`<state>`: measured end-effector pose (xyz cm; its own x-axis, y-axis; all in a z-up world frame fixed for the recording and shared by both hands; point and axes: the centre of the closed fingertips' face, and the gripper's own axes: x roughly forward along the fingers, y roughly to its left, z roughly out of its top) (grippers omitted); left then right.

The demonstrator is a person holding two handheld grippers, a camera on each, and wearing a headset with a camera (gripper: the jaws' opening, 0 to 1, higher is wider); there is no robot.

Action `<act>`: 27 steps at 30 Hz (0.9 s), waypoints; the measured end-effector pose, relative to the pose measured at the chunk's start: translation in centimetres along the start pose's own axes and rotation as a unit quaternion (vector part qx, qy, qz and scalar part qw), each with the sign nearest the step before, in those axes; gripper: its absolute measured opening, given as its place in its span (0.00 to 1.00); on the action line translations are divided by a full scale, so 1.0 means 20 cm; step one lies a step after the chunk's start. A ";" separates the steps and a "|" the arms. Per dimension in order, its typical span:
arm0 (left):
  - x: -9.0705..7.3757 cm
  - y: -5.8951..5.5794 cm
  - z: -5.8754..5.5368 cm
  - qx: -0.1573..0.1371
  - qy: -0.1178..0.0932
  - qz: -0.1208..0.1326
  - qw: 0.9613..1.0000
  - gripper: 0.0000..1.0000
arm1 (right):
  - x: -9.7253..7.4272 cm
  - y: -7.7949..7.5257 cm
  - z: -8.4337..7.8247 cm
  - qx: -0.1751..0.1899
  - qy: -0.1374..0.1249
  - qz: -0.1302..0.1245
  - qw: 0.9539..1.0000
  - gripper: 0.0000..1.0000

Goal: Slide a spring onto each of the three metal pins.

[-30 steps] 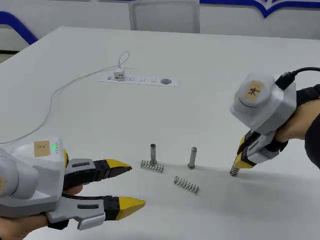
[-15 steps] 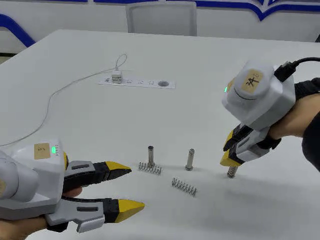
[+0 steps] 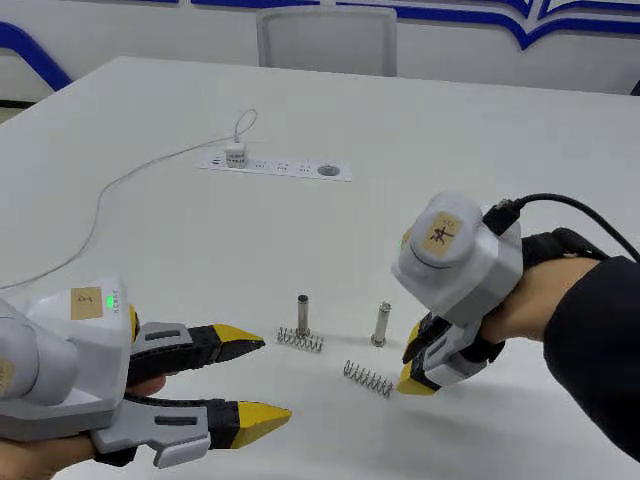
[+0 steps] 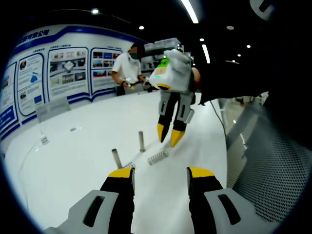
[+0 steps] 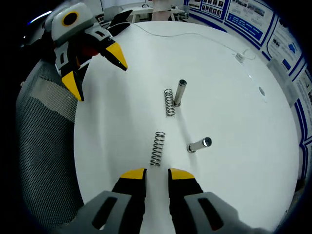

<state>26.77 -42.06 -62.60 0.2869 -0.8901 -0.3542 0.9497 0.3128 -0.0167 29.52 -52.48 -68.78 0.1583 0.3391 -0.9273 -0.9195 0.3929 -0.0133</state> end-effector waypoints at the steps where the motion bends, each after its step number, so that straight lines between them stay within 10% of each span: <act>1: 0.00 0.00 0.00 0.000 0.000 -0.001 1.000 0.44 | 0.01 0.00 0.00 0.001 -0.001 0.000 1.000 0.19; 27: 0.04 -0.01 -0.01 0.027 0.033 -0.022 0.999 0.43 | 0.11 0.02 0.01 0.014 -0.008 0.009 1.000 0.12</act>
<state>26.77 -42.79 -63.12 0.2382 -0.8777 -0.4158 0.9669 0.2545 0.0169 29.70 -51.35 -70.80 0.1472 0.3593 -0.9215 -0.9116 0.4108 0.0145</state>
